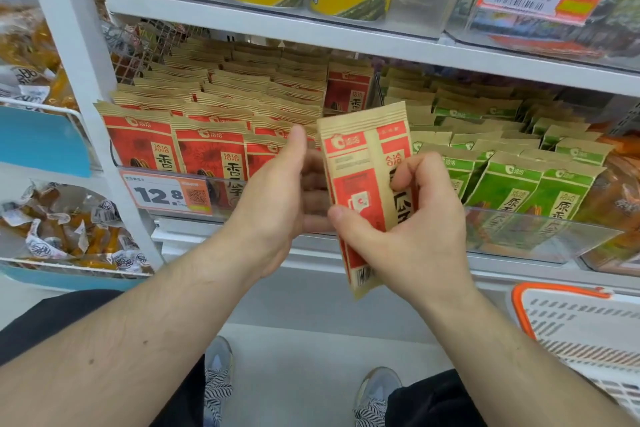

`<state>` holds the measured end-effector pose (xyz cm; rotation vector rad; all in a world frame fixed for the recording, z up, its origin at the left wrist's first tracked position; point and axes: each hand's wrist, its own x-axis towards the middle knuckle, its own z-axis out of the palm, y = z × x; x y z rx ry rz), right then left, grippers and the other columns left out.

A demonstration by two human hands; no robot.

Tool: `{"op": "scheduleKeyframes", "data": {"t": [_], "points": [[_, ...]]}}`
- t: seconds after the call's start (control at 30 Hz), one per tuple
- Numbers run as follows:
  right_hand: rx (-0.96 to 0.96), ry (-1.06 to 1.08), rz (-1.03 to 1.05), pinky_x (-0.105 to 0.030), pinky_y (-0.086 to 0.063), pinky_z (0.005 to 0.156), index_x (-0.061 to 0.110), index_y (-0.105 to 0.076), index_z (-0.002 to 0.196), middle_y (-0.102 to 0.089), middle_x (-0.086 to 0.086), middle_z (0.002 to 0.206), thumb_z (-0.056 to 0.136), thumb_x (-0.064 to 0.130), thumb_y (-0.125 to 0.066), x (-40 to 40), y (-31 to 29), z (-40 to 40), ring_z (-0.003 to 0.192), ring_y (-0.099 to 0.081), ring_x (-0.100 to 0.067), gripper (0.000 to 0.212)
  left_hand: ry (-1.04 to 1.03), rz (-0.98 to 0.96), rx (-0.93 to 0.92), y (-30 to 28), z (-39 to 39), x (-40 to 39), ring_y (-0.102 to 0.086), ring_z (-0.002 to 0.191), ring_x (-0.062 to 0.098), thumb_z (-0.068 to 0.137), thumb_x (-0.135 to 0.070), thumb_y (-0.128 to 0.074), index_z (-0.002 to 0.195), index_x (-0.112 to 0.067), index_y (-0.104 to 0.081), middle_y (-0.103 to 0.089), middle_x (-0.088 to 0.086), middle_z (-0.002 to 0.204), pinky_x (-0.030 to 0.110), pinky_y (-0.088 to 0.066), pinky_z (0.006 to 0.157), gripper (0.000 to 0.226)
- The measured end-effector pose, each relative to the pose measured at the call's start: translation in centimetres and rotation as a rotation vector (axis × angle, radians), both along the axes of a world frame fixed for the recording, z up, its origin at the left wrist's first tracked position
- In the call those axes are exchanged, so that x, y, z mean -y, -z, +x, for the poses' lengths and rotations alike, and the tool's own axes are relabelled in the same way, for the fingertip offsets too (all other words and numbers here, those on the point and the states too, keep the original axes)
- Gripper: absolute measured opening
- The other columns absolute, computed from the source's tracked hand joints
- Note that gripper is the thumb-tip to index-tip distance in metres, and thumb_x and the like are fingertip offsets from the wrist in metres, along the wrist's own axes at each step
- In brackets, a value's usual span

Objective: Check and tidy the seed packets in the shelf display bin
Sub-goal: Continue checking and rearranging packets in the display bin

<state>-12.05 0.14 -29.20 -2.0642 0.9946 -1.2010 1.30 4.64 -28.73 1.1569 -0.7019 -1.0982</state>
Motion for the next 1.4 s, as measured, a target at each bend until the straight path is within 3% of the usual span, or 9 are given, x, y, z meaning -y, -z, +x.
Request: {"op": "scheduleKeyframes", "data": {"t": [0.07, 0.2, 0.33, 0.5, 0.67, 0.93, 1.03, 1.13, 1.4], "points": [[-0.104, 0.015, -0.1, -0.011, -0.036, 0.06, 0.033, -0.028, 0.076, -0.044, 0.011, 0.081, 0.053, 0.054, -0.075, -0.2, 0.5, 0.3, 0.074, -0.043, -0.001, 0.056, -0.036, -0.114, -0.043, -0.2, -0.2, -0.2, -0.071, 0.09, 0.032, 0.084, -0.057, -0.048, 0.113, -0.009, -0.067, -0.072, 0.017, 0.104, 0.05, -0.058, 0.074, 0.059], [0.082, -0.029, -0.048, -0.019, -0.047, 0.059, 0.033, -0.035, 0.083, -0.057, 0.012, 0.08, 0.063, 0.048, -0.073, -0.4, -0.2, 0.1, 0.072, -0.059, -0.006, 0.046, -0.13, -0.197, 0.088, -0.1, -0.3, -0.4, -0.073, 0.089, 0.024, 0.082, -0.012, -0.067, 0.101, -0.013, -0.067, -0.076, 0.006, 0.095, 0.04, -0.057, 0.072, 0.019], [0.284, 0.002, 0.021, -0.032, -0.055, 0.063, 0.032, -0.047, 0.095, -0.066, 0.003, 0.079, 0.072, 0.036, -0.075, 0.3, -1.9, -0.7, 0.07, -0.065, -0.013, 0.037, 0.046, -0.22, 0.161, -0.2, -0.5, -1.1, -0.073, 0.08, 0.016, 0.069, -0.018, -0.067, 0.091, -0.016, -0.069, -0.076, 0.001, 0.086, 0.027, -0.056, 0.065, 0.022], [0.256, 0.003, 0.109, -0.041, -0.052, 0.051, 0.011, -0.063, 0.071, -0.065, -0.013, 0.065, 0.09, 0.017, -0.068, 0.9, -1.6, -0.7, 0.061, -0.062, -0.032, 0.021, 0.133, -0.135, 0.112, -0.4, -0.7, -1.1, -0.071, 0.078, 0.018, 0.081, -0.035, -0.051, 0.093, -0.013, -0.072, -0.075, 0.006, 0.087, 0.029, -0.057, 0.066, 0.032], [0.32, -0.036, 0.246, -0.028, -0.051, 0.049, 0.008, -0.063, 0.068, -0.064, 0.002, 0.055, 0.096, 0.015, -0.058, 1.3, -1.6, -1.0, 0.053, -0.062, -0.012, 0.029, 0.157, -0.082, 0.117, -0.3, -0.6, -1.1, -0.067, 0.08, 0.025, 0.083, -0.04, -0.048, 0.091, -0.014, -0.073, -0.074, 0.009, 0.088, 0.033, -0.055, 0.064, 0.037], [0.062, -0.246, 0.484, -0.024, -0.045, 0.045, -0.006, -0.061, 0.076, -0.071, -0.009, 0.065, 0.086, 0.021, -0.07, 2.1, -1.7, -1.6, 0.052, -0.065, -0.013, 0.03, 0.067, -0.059, 0.058, -0.4, -0.2, -0.9, -0.071, 0.078, 0.02, 0.098, -0.031, -0.045, 0.099, -0.013, -0.07, -0.075, 0.008, 0.091, 0.033, -0.058, 0.069, 0.031], [0.108, -0.19, 0.432, -0.041, -0.052, 0.05, -0.008, -0.059, 0.071, -0.07, -0.016, 0.064, 0.087, 0.017, -0.07, 2.3, -1.6, -1.8, 0.057, -0.067, -0.032, 0.032, 0.11, -0.025, 0.054, -0.3, -0.1, -1.0, -0.07, 0.078, 0.022, 0.083, -0.037, -0.056, 0.102, -0.015, -0.07, -0.075, 0.009, 0.092, 0.037, -0.058, 0.069, 0.032], [0.187, -0.147, 0.427, -0.031, -0.047, 0.045, -0.005, -0.055, 0.064, -0.068, -0.01, 0.057, 0.09, 0.016, -0.066, 2.4, -1.7, -1.6, 0.051, -0.064, -0.022, 0.035, 0.186, -0.007, 0.103, -0.3, -0.1, -1.0, -0.072, 0.08, 0.022, 0.079, -0.027, -0.061, 0.106, -0.014, -0.069, -0.076, 0.01, 0.095, 0.038, -0.06, 0.069, 0.03], [-0.079, -0.338, 0.622, -0.044, -0.058, 0.061, -0.001, -0.067, 0.096, -0.075, -0.01, 0.078, 0.082, 0.025, -0.071, 2.2, -2.2, -2.2, 0.068, -0.073, -0.025, 0.029, 0.026, -0.081, 0.008, -0.3, 0.4, -0.5, -0.072, 0.081, 0.023, 0.089, -0.016, -0.057, 0.109, -0.007, -0.066, -0.075, 0.012, 0.099, 0.04, -0.06, 0.071, 0.024]]}}
